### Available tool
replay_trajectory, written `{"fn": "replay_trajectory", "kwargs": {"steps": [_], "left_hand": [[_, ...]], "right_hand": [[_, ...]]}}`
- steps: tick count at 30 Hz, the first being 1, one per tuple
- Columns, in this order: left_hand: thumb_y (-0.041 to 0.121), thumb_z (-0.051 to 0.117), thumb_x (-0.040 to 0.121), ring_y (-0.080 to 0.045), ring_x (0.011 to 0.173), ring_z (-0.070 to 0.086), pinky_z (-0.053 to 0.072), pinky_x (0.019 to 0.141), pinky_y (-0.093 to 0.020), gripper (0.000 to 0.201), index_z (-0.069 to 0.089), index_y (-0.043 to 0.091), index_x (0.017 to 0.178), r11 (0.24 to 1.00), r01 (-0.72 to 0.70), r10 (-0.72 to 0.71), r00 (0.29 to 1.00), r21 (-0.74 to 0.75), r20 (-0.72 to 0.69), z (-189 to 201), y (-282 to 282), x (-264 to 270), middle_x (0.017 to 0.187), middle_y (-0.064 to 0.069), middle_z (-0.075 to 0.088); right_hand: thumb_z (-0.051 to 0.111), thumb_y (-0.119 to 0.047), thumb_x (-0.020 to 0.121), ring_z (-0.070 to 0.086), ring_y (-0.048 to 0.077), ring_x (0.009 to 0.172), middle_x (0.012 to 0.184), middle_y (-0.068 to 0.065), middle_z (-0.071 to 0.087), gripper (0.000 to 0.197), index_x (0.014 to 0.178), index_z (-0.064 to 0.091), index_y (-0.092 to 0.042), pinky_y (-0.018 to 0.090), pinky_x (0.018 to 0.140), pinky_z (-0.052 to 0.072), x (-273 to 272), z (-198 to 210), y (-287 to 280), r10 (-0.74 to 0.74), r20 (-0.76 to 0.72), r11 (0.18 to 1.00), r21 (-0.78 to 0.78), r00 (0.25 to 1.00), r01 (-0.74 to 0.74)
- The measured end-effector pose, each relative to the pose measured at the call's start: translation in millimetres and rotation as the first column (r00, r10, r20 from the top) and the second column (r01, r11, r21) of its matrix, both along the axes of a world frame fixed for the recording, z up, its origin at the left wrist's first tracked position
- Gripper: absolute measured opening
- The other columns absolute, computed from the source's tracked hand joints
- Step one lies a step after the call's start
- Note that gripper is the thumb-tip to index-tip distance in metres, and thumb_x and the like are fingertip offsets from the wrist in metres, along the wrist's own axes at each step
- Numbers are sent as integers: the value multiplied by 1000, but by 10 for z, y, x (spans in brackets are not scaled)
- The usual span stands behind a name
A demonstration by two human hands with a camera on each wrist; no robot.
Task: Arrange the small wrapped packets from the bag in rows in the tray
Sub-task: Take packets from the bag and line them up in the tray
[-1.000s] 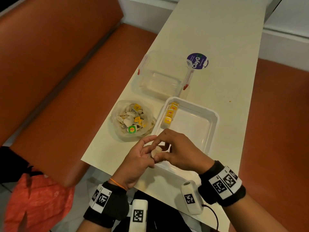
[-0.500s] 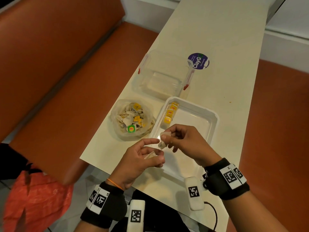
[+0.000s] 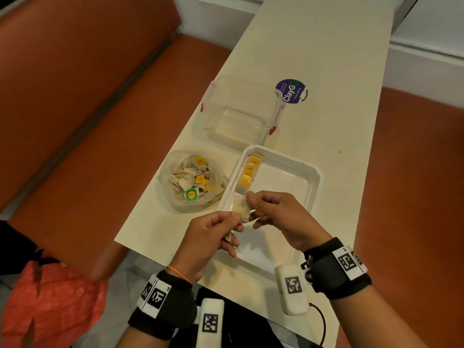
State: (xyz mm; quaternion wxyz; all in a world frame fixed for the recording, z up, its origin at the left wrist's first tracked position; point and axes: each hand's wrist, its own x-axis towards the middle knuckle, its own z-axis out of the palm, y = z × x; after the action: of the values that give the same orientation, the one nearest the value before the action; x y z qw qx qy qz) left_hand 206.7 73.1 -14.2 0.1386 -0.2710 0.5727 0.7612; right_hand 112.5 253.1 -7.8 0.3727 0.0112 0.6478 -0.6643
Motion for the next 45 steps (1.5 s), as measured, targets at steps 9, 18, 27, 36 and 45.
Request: {"fn": "replay_trajectory", "kwargs": {"steps": [9,18,27,36,45], "left_hand": [[19,76,94,-23,65,62,55,52,-31,19,78,6,107,994,-94,98,992,-53,83,-134,-25,-35,87,-14,73],[7,71,96,-23,67,63,56,54,-30,17,74,5,113,991,-126,130,986,-49,102,-190,-160,15,86,-16,71],[7,71,97,-23,68,64,57,54,-32,15,75,6,111,991,-123,128,986,-54,106,-184,-220,19,86,-16,71],[5,70,97,-22,65,64,56,54,-32,14,74,4,110,991,-122,128,985,-56,117,-158,-228,16,84,-15,71],[5,70,96,-23,67,64,56,55,-33,16,74,4,112,992,-119,125,984,-52,126,-107,-253,64,86,-16,71]], "right_hand": [[77,-15,92,73,24,82,97,23,77,21,106,73,0,32,76,62,-40,-370,-117,-137,25,990,30,990,136],[79,-16,92,69,19,66,79,7,75,11,97,73,-8,44,74,65,-418,-1034,-402,-281,-92,914,278,955,296],[83,-13,86,76,26,83,87,8,77,10,91,75,-16,40,79,66,-484,-1137,-502,-336,-153,862,349,929,369],[89,-12,77,61,6,78,96,1,67,33,101,67,-13,2,59,45,-369,-1118,-525,-332,-318,797,409,888,445],[84,-7,80,62,6,73,93,2,71,16,93,75,-13,3,61,45,-240,-1204,-607,-166,-421,801,470,892,371]]}}
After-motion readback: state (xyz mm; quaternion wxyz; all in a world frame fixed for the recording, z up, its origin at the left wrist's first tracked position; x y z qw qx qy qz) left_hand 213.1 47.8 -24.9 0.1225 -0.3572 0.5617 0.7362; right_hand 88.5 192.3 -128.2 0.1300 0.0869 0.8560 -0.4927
